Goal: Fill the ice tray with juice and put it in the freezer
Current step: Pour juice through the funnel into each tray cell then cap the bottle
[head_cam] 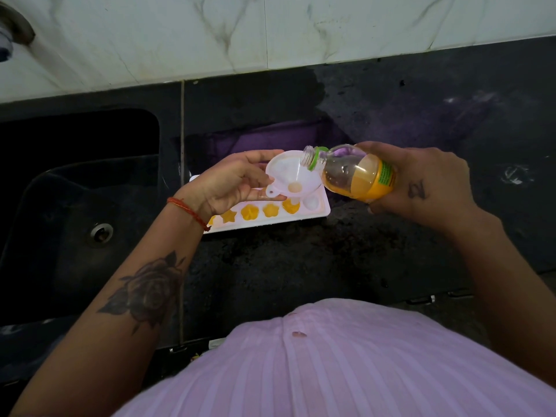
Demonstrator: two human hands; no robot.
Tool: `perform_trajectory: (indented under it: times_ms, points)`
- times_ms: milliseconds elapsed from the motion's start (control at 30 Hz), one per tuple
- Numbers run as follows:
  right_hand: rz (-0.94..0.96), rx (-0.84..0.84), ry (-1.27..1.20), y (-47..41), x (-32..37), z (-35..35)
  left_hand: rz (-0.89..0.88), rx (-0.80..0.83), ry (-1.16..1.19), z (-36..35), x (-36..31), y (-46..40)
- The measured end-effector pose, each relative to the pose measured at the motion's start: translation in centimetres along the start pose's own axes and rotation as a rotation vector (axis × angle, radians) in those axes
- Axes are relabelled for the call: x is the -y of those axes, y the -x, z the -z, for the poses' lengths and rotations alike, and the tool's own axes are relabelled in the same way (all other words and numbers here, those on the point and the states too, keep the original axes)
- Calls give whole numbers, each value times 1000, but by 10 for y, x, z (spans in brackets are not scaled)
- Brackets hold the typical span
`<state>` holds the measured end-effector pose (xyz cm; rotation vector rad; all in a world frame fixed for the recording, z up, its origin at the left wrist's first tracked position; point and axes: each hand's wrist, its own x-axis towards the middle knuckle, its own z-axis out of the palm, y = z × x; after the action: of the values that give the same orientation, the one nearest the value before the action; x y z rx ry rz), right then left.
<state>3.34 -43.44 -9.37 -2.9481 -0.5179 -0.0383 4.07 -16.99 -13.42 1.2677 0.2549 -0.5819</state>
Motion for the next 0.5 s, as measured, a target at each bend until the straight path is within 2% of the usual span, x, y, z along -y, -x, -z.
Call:
perform_trajectory:
  times_ms: [167,500]
  points:
    - [-24,-20,-41,5,-9,3,17,28,-12,-12,-1,-7]
    - [-45,-10,140,13,-23,5,29,52,-41,-27,2,-19]
